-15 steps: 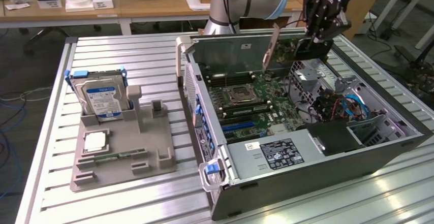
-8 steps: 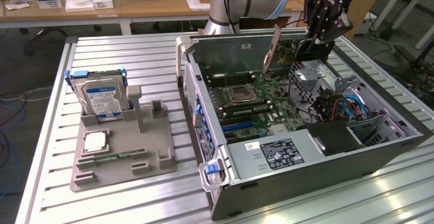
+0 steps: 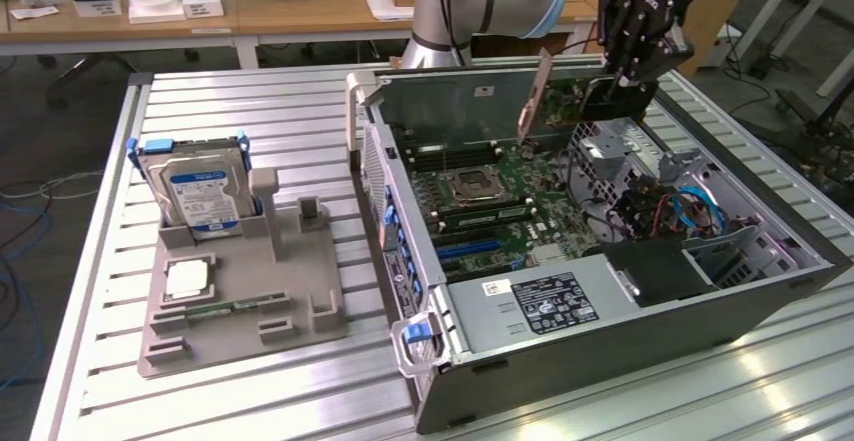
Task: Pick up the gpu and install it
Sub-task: 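Insert the gpu into the slot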
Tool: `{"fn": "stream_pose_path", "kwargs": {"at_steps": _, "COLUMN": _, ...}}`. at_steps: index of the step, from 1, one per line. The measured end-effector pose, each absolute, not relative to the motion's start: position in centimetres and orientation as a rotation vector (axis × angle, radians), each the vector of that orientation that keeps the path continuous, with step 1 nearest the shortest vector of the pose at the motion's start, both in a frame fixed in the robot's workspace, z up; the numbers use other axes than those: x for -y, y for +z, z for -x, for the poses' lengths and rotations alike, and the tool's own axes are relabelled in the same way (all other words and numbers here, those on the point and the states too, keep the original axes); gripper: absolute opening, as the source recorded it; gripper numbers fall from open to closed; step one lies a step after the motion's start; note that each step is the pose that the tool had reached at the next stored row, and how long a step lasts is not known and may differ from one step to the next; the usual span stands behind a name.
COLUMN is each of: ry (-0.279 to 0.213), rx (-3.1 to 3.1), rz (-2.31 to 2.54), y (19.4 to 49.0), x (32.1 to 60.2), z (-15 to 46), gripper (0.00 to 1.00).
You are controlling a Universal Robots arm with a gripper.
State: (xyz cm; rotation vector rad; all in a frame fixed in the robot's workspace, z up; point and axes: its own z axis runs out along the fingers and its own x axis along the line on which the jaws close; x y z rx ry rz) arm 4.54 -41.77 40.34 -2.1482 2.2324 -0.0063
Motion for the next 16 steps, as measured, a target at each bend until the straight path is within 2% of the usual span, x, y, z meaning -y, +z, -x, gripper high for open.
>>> {"fn": "stream_pose_path", "kwargs": {"at_steps": 16, "ry": -0.006, "rx": -2.232, "rz": 2.148, "y": 40.34, "x": 41.98, "z": -4.32, "gripper": 0.27}}
